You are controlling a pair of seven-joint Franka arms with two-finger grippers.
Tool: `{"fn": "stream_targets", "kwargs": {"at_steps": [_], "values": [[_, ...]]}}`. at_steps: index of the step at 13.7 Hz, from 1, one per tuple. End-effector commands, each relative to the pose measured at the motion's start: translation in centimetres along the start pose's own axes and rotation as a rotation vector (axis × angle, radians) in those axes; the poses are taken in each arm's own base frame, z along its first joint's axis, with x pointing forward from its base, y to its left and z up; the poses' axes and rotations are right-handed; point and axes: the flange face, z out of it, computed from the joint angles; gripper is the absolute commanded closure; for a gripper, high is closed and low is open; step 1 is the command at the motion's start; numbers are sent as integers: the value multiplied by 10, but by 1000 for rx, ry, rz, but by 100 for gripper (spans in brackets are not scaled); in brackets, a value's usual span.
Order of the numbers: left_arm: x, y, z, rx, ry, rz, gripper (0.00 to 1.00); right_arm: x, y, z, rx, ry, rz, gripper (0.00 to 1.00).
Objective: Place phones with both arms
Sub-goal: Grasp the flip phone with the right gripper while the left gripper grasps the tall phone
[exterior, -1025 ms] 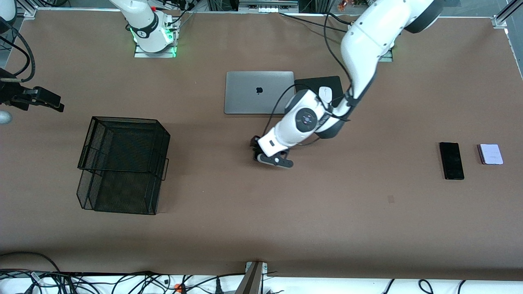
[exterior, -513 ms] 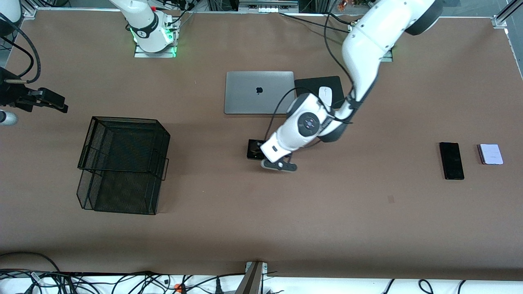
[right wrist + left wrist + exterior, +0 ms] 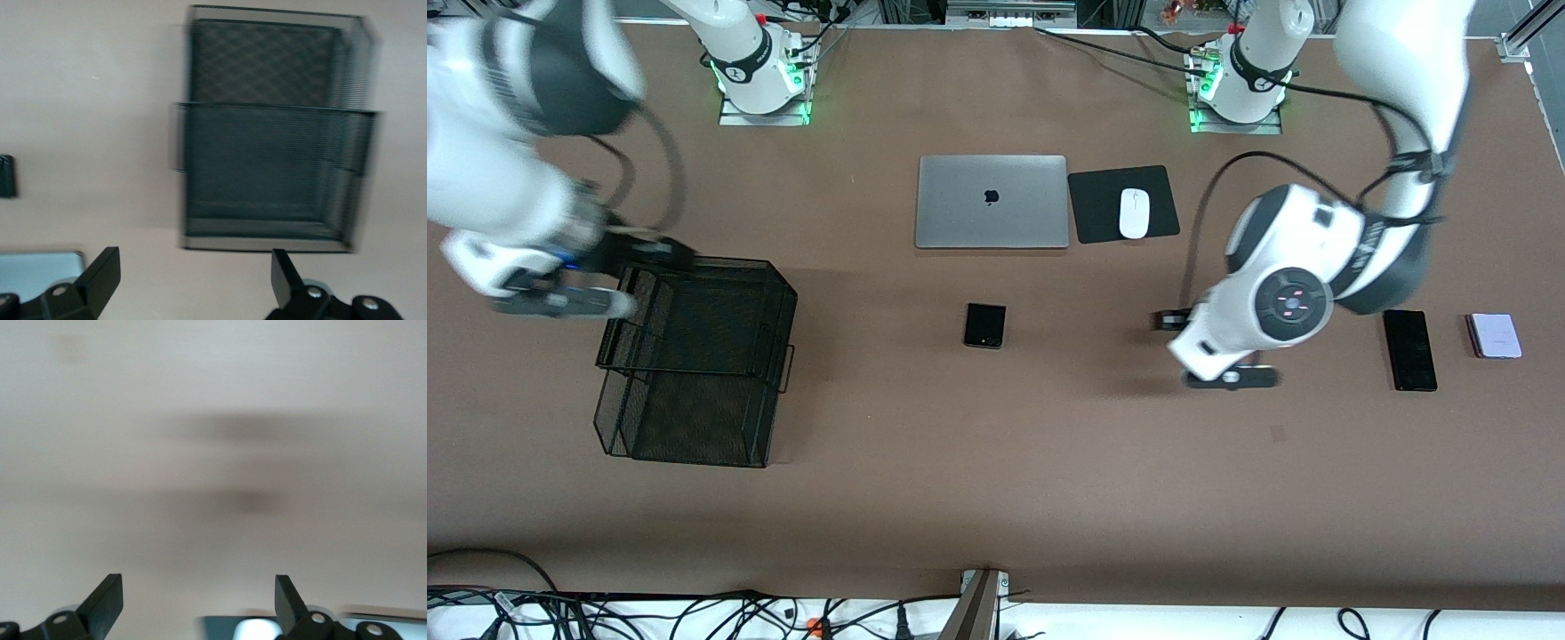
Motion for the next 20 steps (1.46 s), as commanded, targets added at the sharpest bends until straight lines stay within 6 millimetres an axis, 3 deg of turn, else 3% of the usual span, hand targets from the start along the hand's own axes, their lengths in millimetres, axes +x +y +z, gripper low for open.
{"fn": "stream_targets", "kwargs": {"at_steps": [1, 3, 5, 6, 8, 12, 18, 20], "values": [[10, -81, 5, 107, -8, -82, 0, -12, -111, 38, 1, 22, 102, 0], [18, -141, 6, 95, -19, -79, 0, -25, -208, 73, -1, 42, 105, 0], [24, -201, 12, 102, -26, -93, 0, -38, -280, 103, 9, 56, 157, 0], [26, -230, 18, 91, -30, -88, 0, -46, -314, 115, 21, 71, 174, 0], [34, -282, 38, 53, 8, -68, 0, -57, -349, 149, 30, 79, 192, 0], [49, -347, 113, -10, 101, 63, 0, -51, -361, 217, 40, 110, 162, 0], [25, -387, 224, -85, 224, 65, 0, -53, -358, 281, 49, 124, 85, 0], [29, -390, 249, -106, 231, 64, 0, -53, -358, 297, 51, 125, 81, 0]]}}
